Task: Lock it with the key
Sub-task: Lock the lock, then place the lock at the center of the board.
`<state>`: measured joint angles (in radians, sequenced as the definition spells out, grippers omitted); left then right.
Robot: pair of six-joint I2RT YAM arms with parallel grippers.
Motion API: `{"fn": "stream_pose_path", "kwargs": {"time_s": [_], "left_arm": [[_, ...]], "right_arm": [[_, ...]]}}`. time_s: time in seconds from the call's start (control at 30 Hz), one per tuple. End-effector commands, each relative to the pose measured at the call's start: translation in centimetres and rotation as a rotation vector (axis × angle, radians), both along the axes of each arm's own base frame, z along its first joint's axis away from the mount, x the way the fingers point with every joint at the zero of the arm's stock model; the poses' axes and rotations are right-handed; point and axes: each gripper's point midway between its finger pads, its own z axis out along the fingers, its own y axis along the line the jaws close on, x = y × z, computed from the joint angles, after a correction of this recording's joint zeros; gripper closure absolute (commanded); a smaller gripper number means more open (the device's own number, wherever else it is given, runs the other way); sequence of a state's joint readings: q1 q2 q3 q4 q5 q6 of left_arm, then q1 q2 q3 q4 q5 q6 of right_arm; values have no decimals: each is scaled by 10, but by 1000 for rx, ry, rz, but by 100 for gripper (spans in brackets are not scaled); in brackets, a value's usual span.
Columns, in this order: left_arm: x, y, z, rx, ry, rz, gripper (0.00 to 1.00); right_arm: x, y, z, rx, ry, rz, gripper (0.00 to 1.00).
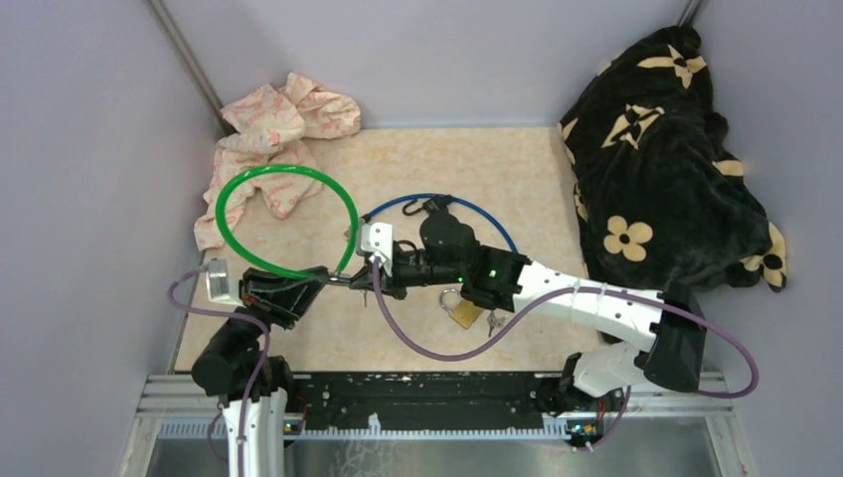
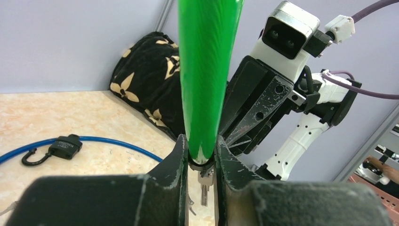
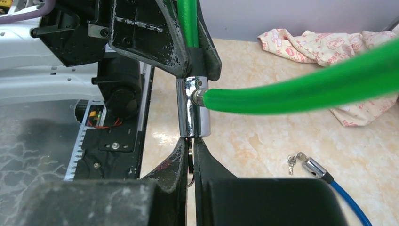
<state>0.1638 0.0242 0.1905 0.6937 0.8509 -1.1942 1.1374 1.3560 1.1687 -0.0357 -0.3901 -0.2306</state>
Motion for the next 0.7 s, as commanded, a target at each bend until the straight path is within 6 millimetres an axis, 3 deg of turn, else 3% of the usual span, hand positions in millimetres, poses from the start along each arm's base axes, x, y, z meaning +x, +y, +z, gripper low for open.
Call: {"fn": "stream_pose_path", "kwargs": {"time_s": [0.0,0.17,0.33,0.53,0.6,0.67], "left_arm": [[-6,7,23,-34,-121,67,100],[3,11,20,-31,-89,97,100],[12,14,13,-34,-38,118,100],[24,18,3,-49,48,141,100],[35,23,-7,-81,128,163,100],[55,36,-26,-136,261,231,100]], "right_arm": [[31,-35,-38,-80,15,-149,100],[24,-55,-77,-147,71,-172,100],[16,-64,-86,-144,103,-160,100],[27,-73,-113,-196,231,-238,100],[30,-71,-112,-202,282,-260,100],[33,-67,-91,-150,282,-274,100]]}}
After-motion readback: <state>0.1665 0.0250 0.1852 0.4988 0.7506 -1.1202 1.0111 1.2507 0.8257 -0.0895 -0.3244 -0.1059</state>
